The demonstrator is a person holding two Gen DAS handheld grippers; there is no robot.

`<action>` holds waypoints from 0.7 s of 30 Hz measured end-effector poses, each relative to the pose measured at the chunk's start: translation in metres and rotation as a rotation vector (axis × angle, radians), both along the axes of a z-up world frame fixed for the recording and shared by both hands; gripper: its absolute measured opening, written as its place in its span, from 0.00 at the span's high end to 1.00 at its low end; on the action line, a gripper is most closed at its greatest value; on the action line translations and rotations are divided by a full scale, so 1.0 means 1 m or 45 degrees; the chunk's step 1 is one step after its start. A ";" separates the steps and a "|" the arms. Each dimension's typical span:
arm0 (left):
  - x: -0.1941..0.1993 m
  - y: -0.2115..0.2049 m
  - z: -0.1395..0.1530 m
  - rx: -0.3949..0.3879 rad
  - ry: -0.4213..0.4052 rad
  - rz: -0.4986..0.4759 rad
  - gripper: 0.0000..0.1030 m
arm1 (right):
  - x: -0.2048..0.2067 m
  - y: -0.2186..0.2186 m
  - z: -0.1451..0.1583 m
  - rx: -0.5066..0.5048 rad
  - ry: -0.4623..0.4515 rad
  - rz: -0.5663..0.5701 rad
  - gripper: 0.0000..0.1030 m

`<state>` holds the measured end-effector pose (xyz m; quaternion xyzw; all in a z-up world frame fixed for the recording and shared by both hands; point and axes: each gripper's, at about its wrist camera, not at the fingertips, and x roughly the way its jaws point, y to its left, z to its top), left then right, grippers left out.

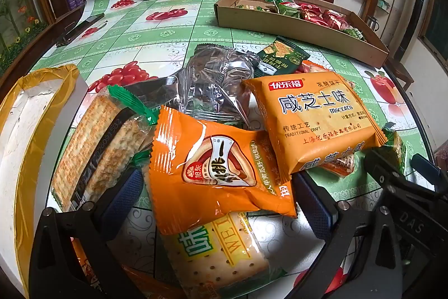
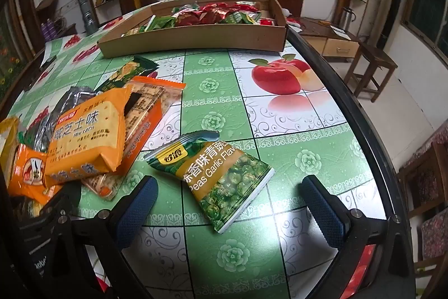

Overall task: Organize snacks
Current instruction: 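Move both grippers toward the snack pile beside the white tray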

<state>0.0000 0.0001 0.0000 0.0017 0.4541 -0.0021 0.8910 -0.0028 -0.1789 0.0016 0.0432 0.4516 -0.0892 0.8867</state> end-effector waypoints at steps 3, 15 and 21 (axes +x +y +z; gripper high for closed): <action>0.000 -0.001 0.000 0.007 0.001 0.000 0.00 | -0.001 0.000 0.000 -0.001 0.000 -0.018 0.00; -0.008 -0.005 0.002 0.005 0.059 -0.074 0.00 | -0.001 0.001 0.001 -0.002 0.000 -0.026 0.00; -0.013 -0.007 0.002 0.000 0.055 -0.110 0.00 | -0.002 0.002 0.001 0.005 0.003 -0.019 0.00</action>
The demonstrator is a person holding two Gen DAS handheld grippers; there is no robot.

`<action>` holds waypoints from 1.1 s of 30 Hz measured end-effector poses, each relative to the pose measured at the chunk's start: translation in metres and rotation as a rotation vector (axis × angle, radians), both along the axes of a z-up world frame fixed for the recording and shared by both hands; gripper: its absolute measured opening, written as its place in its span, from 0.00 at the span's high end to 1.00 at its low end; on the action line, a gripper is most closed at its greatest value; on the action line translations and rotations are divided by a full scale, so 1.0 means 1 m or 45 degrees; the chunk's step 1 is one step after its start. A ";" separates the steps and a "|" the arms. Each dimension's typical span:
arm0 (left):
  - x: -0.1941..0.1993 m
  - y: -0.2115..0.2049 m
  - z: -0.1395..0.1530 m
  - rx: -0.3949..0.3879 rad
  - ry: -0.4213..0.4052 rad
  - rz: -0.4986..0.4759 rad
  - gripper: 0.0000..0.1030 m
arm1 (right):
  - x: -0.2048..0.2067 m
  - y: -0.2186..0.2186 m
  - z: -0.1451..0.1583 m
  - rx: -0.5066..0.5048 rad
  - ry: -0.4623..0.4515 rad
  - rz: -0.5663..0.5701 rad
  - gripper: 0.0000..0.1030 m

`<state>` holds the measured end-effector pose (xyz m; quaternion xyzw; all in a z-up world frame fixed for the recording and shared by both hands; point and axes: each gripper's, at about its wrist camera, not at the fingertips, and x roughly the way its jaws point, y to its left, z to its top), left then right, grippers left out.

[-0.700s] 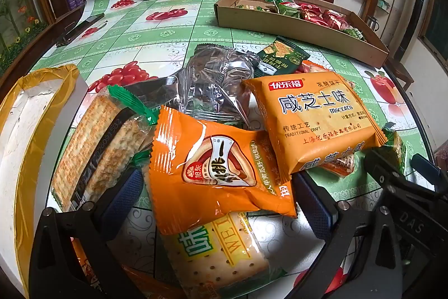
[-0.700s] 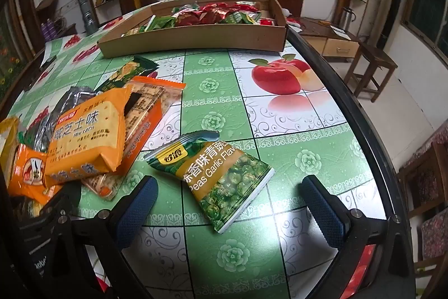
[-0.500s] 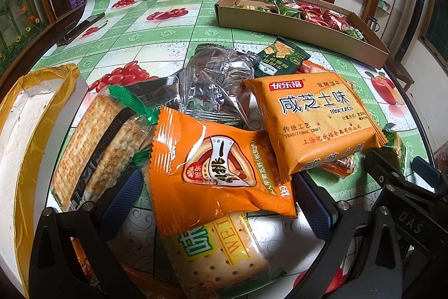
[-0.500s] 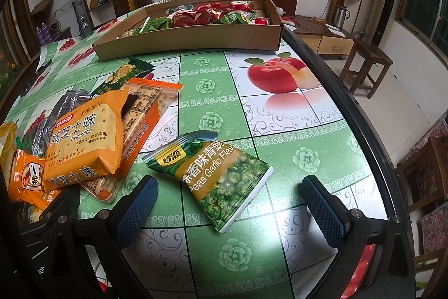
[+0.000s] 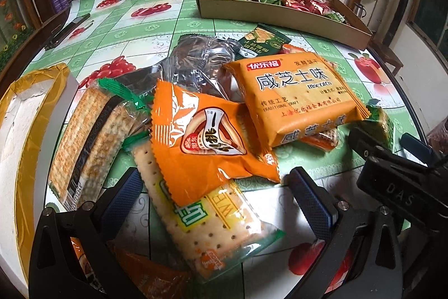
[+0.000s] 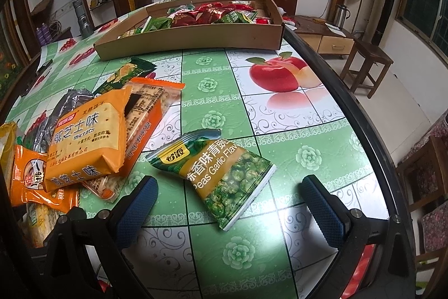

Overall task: Organize snacks
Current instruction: 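Move both grippers toward the snack pile beside the white tray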

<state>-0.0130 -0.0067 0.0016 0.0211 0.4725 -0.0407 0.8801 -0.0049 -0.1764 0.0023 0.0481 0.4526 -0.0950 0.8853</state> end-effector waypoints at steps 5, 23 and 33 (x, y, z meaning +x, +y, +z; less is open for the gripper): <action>-0.011 0.000 0.001 -0.004 0.010 -0.064 0.00 | -0.001 0.003 0.000 0.005 0.027 0.007 0.00; -0.097 0.164 0.099 -0.242 -0.328 0.053 0.06 | -0.001 0.011 0.001 -0.005 0.050 0.025 0.02; -0.108 0.210 0.068 -0.407 -0.255 0.115 0.06 | -0.038 0.076 0.041 0.161 -0.068 0.319 0.21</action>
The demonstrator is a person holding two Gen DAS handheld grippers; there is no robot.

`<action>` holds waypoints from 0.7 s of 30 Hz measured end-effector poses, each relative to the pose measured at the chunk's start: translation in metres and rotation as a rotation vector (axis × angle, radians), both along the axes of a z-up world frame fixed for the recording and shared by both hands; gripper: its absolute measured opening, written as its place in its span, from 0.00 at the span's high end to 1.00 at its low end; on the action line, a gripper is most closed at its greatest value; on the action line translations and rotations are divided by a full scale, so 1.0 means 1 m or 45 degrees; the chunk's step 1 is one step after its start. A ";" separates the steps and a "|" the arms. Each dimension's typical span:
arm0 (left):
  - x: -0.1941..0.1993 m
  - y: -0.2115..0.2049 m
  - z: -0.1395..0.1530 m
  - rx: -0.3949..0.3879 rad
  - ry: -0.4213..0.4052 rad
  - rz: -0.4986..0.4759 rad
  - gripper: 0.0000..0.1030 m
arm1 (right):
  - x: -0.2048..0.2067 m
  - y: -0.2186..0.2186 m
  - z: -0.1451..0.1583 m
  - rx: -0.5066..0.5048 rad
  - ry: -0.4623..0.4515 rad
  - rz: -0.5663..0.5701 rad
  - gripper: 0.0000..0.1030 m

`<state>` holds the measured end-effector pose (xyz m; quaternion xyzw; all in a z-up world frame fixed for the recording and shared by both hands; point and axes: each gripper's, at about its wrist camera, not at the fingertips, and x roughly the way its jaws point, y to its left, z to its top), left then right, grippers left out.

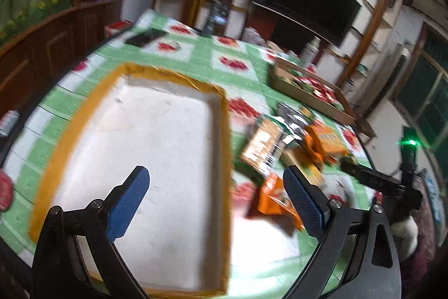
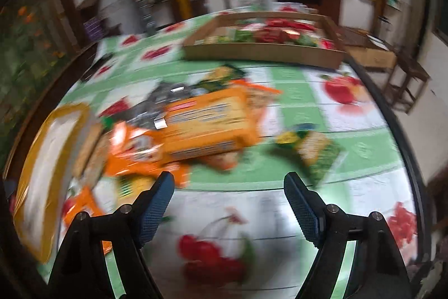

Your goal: Organize snacks

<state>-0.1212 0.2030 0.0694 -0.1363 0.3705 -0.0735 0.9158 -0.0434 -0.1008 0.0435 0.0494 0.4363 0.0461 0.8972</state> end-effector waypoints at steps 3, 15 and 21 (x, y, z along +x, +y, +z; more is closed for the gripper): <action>-0.004 -0.012 -0.002 -0.038 -0.005 -0.103 0.09 | 0.000 0.040 -0.006 -0.003 0.022 0.169 0.23; -0.011 -0.054 -0.013 -0.063 0.107 -0.297 0.09 | 0.020 0.091 -0.032 -0.038 0.092 0.275 0.52; -0.006 -0.079 -0.017 -0.051 0.144 -0.357 0.09 | -0.003 0.064 -0.030 0.079 0.112 0.242 0.53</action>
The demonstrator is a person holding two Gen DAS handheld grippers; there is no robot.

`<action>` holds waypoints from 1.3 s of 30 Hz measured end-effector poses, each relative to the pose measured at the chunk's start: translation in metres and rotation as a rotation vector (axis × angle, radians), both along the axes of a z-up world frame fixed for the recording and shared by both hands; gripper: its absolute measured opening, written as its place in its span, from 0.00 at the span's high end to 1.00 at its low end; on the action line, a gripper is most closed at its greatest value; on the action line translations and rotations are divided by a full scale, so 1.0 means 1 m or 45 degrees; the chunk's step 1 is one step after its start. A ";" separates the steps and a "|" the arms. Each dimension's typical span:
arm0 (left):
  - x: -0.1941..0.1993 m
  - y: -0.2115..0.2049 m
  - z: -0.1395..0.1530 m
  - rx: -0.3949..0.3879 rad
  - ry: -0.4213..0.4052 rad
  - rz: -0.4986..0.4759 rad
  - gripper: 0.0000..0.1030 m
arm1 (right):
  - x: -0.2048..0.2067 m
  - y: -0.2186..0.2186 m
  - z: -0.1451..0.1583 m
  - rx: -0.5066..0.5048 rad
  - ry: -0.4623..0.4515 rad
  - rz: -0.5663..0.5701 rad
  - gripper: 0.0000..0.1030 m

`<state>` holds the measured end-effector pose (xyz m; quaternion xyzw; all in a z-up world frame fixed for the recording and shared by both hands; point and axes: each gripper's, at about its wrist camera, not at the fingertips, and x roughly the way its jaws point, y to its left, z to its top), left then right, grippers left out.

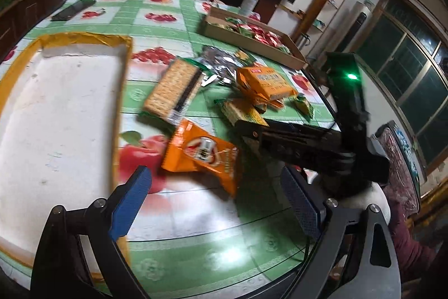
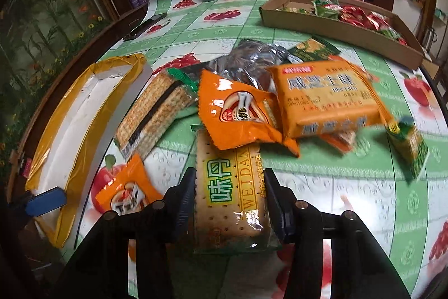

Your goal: Organize snacks

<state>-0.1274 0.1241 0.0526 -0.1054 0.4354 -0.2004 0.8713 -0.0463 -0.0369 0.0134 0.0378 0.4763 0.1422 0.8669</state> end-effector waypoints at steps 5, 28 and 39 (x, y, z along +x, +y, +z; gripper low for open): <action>0.017 -0.018 -0.015 0.057 0.071 0.008 0.09 | -0.023 -0.023 0.001 0.049 0.006 -0.032 0.52; 0.039 -0.053 -0.030 0.205 0.070 -0.070 0.59 | -0.049 -0.051 0.004 0.123 0.000 -0.053 0.53; 0.015 -0.013 -0.009 0.048 0.043 -0.005 0.59 | -0.067 -0.028 0.013 0.189 0.026 0.007 0.53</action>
